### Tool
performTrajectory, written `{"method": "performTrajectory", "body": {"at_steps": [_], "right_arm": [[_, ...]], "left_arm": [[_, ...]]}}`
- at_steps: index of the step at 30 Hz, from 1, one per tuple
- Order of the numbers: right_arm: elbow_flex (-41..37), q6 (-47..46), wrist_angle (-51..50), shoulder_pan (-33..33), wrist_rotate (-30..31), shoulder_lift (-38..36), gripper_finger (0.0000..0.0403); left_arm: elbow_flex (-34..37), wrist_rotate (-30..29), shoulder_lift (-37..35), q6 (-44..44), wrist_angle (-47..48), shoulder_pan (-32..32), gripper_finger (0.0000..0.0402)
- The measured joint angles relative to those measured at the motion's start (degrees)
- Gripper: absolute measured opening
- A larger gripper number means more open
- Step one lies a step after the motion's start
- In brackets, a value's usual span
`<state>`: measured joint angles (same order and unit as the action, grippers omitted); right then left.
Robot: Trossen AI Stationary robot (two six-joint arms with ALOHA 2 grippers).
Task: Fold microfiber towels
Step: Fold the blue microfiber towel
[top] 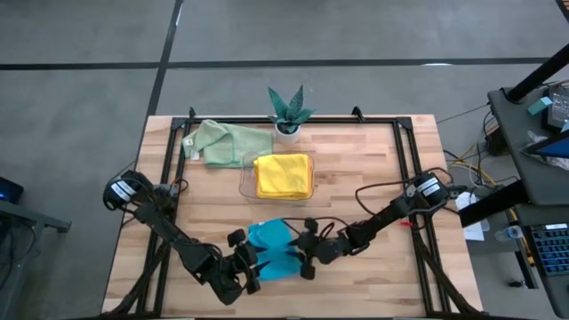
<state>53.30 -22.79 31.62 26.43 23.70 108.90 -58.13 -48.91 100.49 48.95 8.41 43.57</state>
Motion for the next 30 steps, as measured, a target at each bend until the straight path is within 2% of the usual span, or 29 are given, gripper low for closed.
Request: {"method": "performTrajectory", "body": {"at_steps": [4,6,14,16,19,25,30], "right_arm": [[1.7,1.3,0.4,0.6,-2.0,0.0,0.0045],[2.8,2.4,0.3,0.8,-4.7,0.0,0.0019],[8.3,6.1,-0.3,2.4,-8.3,4.0,0.0022],[11.0,6.5,0.1,2.8,-9.4,6.3,0.0030],[15.2,7.1,-4.3,3.2,-9.4,9.2,0.0054],[20.9,8.8,-11.6,3.3,-9.1,11.3,0.0133],[21.6,11.9,-11.8,3.5,-9.2,10.5,0.0192]], "left_arm": [[0.0,0.0,0.0,0.0,-0.2,0.0,0.0164],[-0.4,0.0,-0.3,-0.3,0.0,0.0,0.0164],[-1.1,-0.9,-2.7,-1.7,0.1,0.0,0.0164],[-0.8,-0.9,-2.8,-1.7,-0.3,0.0,0.0164],[-0.7,-0.2,-2.3,-1.4,-0.4,0.0,0.0164],[-0.6,1.6,-2.2,-1.3,-0.2,0.0,0.0164],[-0.5,2.2,-2.2,2.1,0.5,0.0,0.0164]]}}
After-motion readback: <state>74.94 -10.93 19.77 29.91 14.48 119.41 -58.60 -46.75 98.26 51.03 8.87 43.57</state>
